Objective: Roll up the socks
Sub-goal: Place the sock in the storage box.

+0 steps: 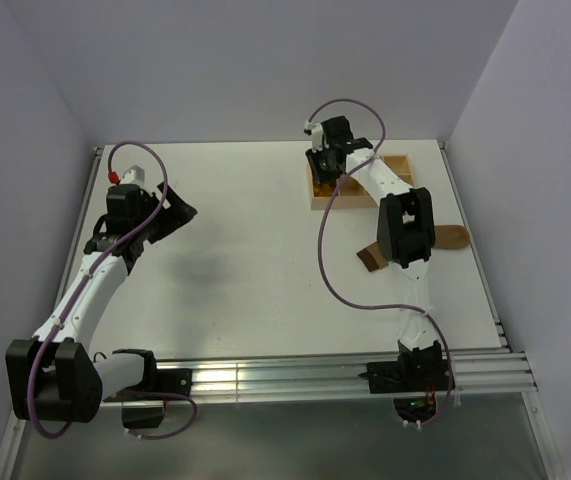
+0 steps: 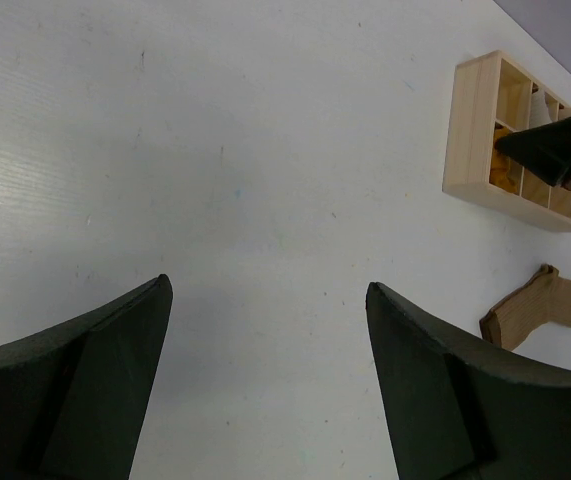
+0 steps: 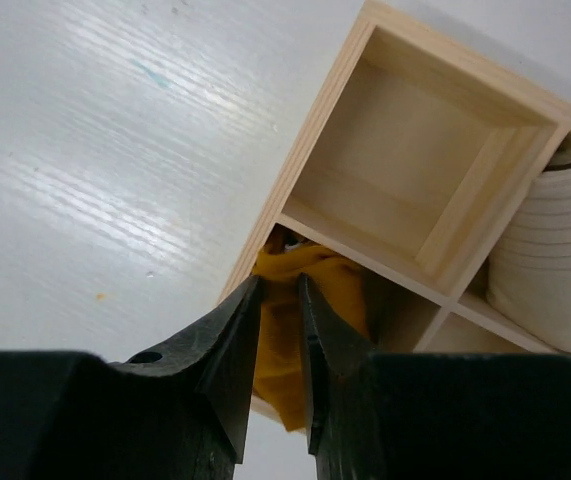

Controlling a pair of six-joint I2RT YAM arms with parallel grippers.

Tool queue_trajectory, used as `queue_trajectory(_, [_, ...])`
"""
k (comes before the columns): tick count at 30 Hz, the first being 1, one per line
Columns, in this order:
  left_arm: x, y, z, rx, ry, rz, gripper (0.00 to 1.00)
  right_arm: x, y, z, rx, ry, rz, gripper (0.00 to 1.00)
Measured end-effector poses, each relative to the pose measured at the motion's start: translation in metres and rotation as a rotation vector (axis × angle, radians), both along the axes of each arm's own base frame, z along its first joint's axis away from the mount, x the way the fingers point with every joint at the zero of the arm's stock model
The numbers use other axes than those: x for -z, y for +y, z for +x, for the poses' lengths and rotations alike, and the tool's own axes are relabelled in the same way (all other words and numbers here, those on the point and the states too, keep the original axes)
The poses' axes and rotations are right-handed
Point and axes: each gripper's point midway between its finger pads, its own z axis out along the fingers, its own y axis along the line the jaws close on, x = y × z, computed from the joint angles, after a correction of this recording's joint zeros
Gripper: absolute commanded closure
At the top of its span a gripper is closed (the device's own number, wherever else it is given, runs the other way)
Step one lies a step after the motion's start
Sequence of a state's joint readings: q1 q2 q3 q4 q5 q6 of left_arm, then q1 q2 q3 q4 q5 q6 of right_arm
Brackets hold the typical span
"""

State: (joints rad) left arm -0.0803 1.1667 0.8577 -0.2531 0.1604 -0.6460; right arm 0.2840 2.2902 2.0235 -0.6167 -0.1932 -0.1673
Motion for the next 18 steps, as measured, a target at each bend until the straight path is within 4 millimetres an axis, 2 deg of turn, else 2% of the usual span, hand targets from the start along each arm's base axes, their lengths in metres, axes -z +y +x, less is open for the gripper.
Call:
queue_trajectory(4, [0.000, 0.000, 0.000, 0.001, 0.000, 0.000, 0.16, 0.021, -0.002, 0.002, 0.015, 0.030, -0.017, 0.70])
queue_trajectory(18, [-0.003, 0.000, -0.001, 0.002, -0.008, 0.001, 0.16, 0.016, 0.000, 0.005, 0.036, 0.040, -0.072, 0.69])
